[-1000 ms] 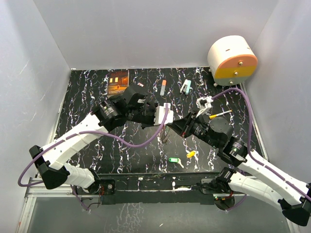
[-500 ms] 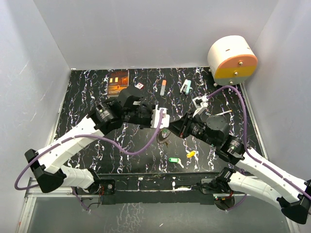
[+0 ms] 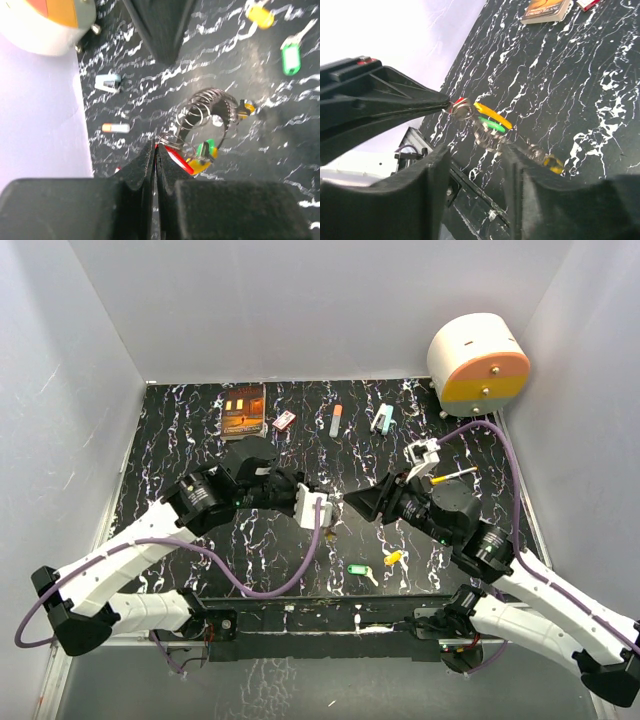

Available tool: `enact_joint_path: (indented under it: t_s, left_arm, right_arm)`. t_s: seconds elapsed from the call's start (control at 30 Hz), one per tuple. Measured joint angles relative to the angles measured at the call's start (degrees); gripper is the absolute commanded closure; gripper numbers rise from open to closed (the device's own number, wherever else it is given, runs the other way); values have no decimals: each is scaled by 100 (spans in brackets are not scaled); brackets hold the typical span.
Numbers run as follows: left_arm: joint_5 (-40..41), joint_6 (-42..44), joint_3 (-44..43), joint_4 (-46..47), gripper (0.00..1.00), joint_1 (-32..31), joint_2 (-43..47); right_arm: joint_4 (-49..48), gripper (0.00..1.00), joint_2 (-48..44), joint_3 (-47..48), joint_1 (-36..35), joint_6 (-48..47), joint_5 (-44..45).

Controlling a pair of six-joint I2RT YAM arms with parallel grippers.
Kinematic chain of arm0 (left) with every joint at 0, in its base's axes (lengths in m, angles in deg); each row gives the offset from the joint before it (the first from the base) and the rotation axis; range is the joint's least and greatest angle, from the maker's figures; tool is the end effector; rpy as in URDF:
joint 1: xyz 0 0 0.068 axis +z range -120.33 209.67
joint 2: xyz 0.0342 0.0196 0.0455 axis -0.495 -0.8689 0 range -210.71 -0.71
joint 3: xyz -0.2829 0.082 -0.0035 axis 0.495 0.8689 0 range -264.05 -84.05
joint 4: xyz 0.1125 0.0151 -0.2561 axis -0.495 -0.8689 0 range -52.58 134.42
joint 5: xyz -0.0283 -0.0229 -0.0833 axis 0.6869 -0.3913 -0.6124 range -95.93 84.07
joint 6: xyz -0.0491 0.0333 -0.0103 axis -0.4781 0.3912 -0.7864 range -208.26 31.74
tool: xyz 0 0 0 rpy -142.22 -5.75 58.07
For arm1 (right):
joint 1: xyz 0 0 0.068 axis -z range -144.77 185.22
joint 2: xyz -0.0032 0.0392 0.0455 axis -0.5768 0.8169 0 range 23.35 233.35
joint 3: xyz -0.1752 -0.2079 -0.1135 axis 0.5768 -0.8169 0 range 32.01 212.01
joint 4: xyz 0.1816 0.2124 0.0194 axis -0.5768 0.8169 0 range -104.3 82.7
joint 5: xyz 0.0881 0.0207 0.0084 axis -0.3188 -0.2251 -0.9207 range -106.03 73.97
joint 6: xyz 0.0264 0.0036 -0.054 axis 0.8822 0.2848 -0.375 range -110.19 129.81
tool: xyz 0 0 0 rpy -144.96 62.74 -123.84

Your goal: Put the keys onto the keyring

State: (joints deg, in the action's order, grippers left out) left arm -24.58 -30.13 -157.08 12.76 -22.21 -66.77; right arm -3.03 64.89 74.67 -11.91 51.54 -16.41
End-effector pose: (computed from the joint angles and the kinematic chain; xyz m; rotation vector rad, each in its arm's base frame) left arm 0.1525 -0.2173 0.4185 1.7377 0.9627 -0.2549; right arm 0.1263 0.1364 0.3477 -0.0942 1.8884 1.1121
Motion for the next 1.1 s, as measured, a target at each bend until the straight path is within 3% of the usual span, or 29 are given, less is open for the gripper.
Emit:
enact_joint_path:
  t_s: [0.03, 0.1, 0.27, 0.47, 0.7, 0.9, 1.1]
  left_arm:
    - [155, 118, 79, 4, 100, 0, 20]
    - [452, 293, 184, 9, 100, 2, 17]
    - [975, 643, 297, -2, 100, 251, -52]
    - [1029, 938, 308, 138, 100, 1366, -396]
    - [1005, 999, -566, 426, 100, 2400, -1908]
    - [868, 914, -1613, 553, 100, 2588, -3008]
    - [466, 785, -1058, 442, 100, 2428, -2872]
  right_arm:
    - [63, 36, -33, 20, 0, 2, 59]
    - [190, 29, -101, 61, 0, -68, 199]
    - [376, 26, -101, 103, 0, -168, 420]
    - [509, 24, 98, 96, 0, -234, 503]
    - [520, 22, 264, 94, 0, -293, 595]
    - [535, 21, 343, 94, 0, -319, 629]
    - [546, 20, 238, 63, 0, -317, 651]
